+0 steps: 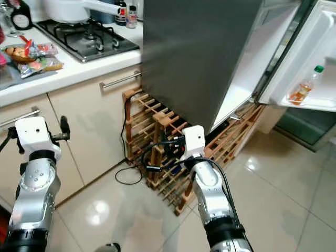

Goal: Restocking fridge

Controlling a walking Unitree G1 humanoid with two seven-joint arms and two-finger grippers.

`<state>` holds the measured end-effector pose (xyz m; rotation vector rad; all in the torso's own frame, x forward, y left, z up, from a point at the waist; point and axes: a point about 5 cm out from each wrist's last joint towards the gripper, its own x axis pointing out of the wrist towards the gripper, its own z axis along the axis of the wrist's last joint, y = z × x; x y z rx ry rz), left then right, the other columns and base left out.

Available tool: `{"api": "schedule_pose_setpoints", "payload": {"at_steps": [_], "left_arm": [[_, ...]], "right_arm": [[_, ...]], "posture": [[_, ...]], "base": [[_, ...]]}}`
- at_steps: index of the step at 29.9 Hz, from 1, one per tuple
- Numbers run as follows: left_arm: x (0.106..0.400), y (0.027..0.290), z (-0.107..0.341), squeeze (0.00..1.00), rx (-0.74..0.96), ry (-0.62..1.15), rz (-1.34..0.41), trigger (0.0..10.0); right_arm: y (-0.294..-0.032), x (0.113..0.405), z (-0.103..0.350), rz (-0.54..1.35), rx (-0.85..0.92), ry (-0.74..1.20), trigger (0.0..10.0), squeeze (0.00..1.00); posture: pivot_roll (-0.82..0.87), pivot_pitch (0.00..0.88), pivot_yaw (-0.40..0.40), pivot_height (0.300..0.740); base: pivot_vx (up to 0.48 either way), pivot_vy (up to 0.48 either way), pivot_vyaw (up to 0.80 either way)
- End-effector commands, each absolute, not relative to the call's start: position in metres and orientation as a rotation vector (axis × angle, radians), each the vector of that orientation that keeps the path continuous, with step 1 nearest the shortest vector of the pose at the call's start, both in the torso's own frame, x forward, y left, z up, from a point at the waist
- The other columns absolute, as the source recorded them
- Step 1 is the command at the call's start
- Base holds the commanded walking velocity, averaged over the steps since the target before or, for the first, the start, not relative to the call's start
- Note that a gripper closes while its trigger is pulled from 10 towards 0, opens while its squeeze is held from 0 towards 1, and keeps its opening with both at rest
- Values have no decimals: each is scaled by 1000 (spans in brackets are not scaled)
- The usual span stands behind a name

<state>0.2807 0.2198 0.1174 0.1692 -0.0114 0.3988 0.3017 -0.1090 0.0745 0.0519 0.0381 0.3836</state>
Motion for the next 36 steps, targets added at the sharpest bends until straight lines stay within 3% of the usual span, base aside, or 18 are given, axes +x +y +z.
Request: {"api": "schedule_pose_setpoints", "payload": {"at_steps": [1, 5, 26, 36], "left_arm": [[282, 219, 119, 0, 176, -6, 411, 10000], [281, 217, 119, 0, 170, -3, 418, 10000], [284, 199, 125, 0, 227, -63, 284, 10000], [285, 214, 121, 0, 178, -19, 318, 10000]], "right_arm": [[-112, 305, 78, 368, 58, 23, 10000, 0], [-112, 306, 77, 367, 58, 28, 10000, 0], [-107, 303, 74, 393, 66, 33, 10000, 0], [-103, 305, 73, 387, 40, 37, 10000, 0]], "posture": [[-2, 0, -83, 740], [2, 0, -85, 740], [12, 0, -83, 740], [18, 0, -76, 740]], "base": [[0, -480, 438], [0, -434, 438], [0, 0, 437], [0, -87, 357]]}}
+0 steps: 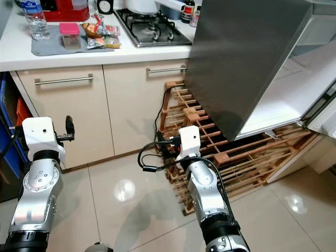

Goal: Restocking fridge

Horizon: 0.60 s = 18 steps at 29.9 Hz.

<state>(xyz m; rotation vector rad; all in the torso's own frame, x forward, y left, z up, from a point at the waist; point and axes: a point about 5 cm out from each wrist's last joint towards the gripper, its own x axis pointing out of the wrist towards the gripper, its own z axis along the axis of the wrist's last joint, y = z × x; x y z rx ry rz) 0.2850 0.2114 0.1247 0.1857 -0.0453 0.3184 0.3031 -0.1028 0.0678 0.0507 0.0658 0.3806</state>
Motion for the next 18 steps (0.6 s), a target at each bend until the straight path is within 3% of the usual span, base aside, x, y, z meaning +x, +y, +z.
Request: {"api": "schedule_pose_setpoints", "payload": {"at_steps": [1, 6, 18], "left_arm": [[286, 214, 121, 0, 177, -16, 324, 10000], [288, 205, 124, 0, 245, -59, 289, 10000], [294, 201, 128, 0, 220, -81, 274, 10000]], "right_arm": [[-103, 305, 73, 388, 40, 36, 10000, 0], [-104, 305, 75, 376, 41, 12, 10000, 0], [-106, 307, 80, 379, 34, -16, 10000, 4]], "posture": [[18, 0, -76, 740], [12, 0, -79, 740], [-3, 0, -73, 740]], "base": [[0, -450, 731], [0, -450, 701], [0, -449, 621]]}}
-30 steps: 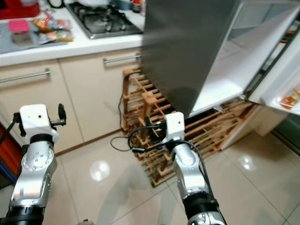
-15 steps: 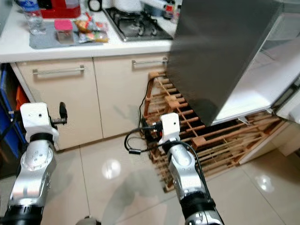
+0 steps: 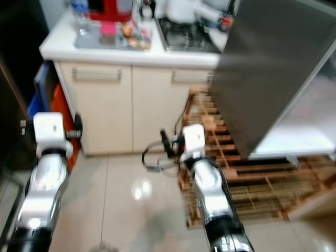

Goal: Restocking fridge

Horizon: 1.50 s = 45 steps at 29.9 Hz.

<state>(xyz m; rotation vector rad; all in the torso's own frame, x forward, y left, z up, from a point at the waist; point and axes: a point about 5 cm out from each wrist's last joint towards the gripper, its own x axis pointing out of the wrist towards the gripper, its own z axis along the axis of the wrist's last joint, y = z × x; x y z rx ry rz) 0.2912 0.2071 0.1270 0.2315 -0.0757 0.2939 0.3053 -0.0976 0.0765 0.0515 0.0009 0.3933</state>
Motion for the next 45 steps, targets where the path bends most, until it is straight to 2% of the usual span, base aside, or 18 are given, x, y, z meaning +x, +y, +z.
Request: {"api": "schedule_pose_setpoints", "payload": {"at_steps": [1, 5, 9, 16, 19, 20, 25, 27, 33, 37, 45], "left_arm": [[294, 200, 128, 0, 217, -82, 274, 10000], [295, 200, 129, 0, 198, -91, 257, 10000], [298, 198, 136, 0, 197, -125, 162, 10000], [300, 202, 144, 0, 141, -146, 145, 10000], [274, 201, 132, 0, 99, -56, 130, 10000], [274, 201, 132, 0, 99, -56, 130, 10000], [231, 208, 110, 0, 80, 115, 105, 10000], [229, 209, 110, 0, 82, 113, 117, 10000], [245, 201, 126, 0, 74, 52, 120, 10000], [246, 200, 131, 0, 66, 39, 121, 10000], [250, 196, 137, 0, 78, 10, 110, 10000]], "right_arm": [[-106, 307, 80, 379, 34, -16, 10000, 16], [-108, 307, 78, 344, 45, -1, 10000, 4], [-112, 309, 77, 310, 28, -2, 10000, 0], [-124, 311, 84, 188, 7, -47, 10000, 0], [-128, 295, 88, 255, -3, -50, 10000, 0], [-128, 295, 88, 255, -3, -50, 10000, 0], [-154, 260, 71, 283, -29, 45, 10000, 0], [-157, 257, 67, 264, -15, 67, 10000, 0], [-143, 266, 70, 289, 8, 53, 10000, 0], [-137, 270, 73, 329, 6, 41, 10000, 0], [-126, 280, 74, 341, 6, 41, 10000, 0]], "posture": [[-4, 0, -73, 740], [-5, 0, -73, 740], [-5, 0, -73, 740], [-5, 0, -72, 740], [-10, 0, -68, 740], [-10, 0, -68, 740], [-11, 0, -73, 740], [-9, 0, -74, 740], [4, 0, -83, 740], [11, 0, -83, 740], [20, 0, -85, 740]], "base": [[0, -446, 587], [0, 0, 291], [0, 0, 0], [459, 0, 0], [467, 0, 0], [465, 0, 0], [465, 0, 0], [465, 0, 0], [465, 0, 0], [459, 0, 0], [450, 0, 522]]}}
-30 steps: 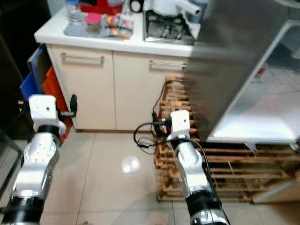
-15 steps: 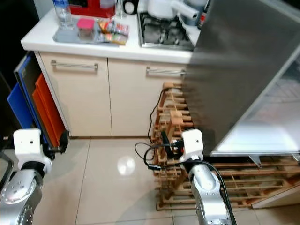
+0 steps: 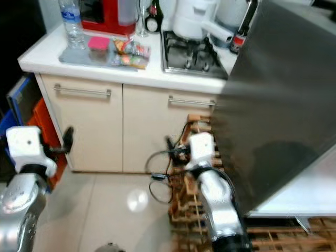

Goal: Restocking fridge

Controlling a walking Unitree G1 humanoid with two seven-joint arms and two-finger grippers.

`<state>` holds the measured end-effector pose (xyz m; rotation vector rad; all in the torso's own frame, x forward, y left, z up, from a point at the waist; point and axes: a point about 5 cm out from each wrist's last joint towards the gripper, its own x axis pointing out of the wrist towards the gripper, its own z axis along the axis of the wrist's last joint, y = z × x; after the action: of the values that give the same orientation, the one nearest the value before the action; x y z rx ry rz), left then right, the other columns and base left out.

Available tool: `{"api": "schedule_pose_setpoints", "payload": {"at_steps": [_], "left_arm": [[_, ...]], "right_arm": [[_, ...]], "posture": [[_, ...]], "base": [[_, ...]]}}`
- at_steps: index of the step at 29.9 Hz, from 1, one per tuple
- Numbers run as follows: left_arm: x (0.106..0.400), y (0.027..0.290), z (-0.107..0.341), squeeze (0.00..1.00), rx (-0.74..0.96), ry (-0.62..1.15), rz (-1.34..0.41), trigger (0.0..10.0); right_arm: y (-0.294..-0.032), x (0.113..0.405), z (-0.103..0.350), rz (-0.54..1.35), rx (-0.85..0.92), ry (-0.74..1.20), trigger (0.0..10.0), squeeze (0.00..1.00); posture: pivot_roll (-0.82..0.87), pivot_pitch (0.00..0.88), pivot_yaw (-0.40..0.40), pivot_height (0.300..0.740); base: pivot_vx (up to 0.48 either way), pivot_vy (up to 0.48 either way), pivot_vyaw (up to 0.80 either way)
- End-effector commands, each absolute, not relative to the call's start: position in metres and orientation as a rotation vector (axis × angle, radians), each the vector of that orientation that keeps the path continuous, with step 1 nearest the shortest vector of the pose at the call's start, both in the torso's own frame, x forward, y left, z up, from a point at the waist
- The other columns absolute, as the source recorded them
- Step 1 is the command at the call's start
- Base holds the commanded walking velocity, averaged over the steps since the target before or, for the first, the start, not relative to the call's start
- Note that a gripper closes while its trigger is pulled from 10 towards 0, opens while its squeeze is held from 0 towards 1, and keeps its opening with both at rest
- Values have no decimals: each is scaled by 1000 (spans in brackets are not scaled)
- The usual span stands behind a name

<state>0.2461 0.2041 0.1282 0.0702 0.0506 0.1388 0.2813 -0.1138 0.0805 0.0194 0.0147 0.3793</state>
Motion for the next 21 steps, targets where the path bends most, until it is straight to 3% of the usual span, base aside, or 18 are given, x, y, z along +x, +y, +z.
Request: {"api": "schedule_pose_setpoints", "payload": {"at_steps": [1, 17, 21], "left_arm": [[251, 196, 138, 0, 84, 2, 105, 10000], [274, 192, 152, 0, 138, -34, 8, 10000], [278, 196, 153, 0, 173, -35, -23, 10000]], "right_arm": [[-125, 281, 74, 341, 10, 41, 10000, 0], [-118, 282, 75, 341, 11, 30, 10000, 0], [-122, 282, 75, 296, 20, 31, 10000, 0]], "posture": [[21, 0, -85, 740], [9, 0, -71, 740], [8, 0, -70, 740]], "base": [[450, 0, 0], [454, 0, 0], [469, 0, -680]]}}
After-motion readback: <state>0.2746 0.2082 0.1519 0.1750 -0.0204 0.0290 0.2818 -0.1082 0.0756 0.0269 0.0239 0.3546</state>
